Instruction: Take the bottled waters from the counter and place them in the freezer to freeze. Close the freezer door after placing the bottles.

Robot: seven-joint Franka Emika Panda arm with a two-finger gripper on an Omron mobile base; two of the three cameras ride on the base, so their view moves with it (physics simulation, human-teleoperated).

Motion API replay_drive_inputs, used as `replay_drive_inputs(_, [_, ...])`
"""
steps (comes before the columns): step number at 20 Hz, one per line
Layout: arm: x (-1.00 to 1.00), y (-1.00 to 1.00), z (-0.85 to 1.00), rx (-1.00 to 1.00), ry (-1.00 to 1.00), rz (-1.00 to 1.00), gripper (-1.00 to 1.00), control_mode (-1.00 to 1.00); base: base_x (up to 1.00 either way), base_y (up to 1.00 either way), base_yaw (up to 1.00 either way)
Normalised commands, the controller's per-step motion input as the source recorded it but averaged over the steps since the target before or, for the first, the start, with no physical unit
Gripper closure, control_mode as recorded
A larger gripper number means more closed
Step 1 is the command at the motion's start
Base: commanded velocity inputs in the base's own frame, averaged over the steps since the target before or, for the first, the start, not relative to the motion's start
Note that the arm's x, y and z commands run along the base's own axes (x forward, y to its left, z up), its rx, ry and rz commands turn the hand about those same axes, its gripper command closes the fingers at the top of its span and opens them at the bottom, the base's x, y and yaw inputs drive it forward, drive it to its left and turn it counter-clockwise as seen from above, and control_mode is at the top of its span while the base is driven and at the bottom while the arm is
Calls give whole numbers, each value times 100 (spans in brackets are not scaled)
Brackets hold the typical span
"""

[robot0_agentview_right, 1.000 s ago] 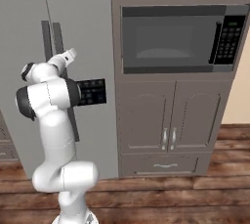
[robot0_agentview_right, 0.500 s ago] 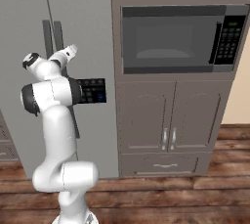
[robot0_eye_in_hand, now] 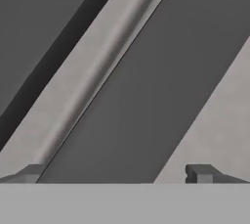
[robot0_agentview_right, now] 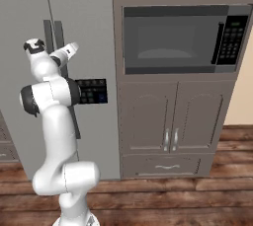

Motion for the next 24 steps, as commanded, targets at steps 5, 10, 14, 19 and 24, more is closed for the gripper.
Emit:
replay_drive_inputs(5, [32,0,-6,-2,0,-7,-100,-100,0,0,0])
replay_drive_inputs(10, [0,0,0,0,0,0,-100,-100,0,0,0])
replay_drive_inputs(14, [12,23,-31,-34,-1,42,-100,-100,0,0,0])
replay_drive_inputs(19, [0,4,-61,-56,0,70,-100,-100,0,0,0])
replay_drive_inputs(24, [0,12,-99,-71,12,61,-100,-100,0,0,0])
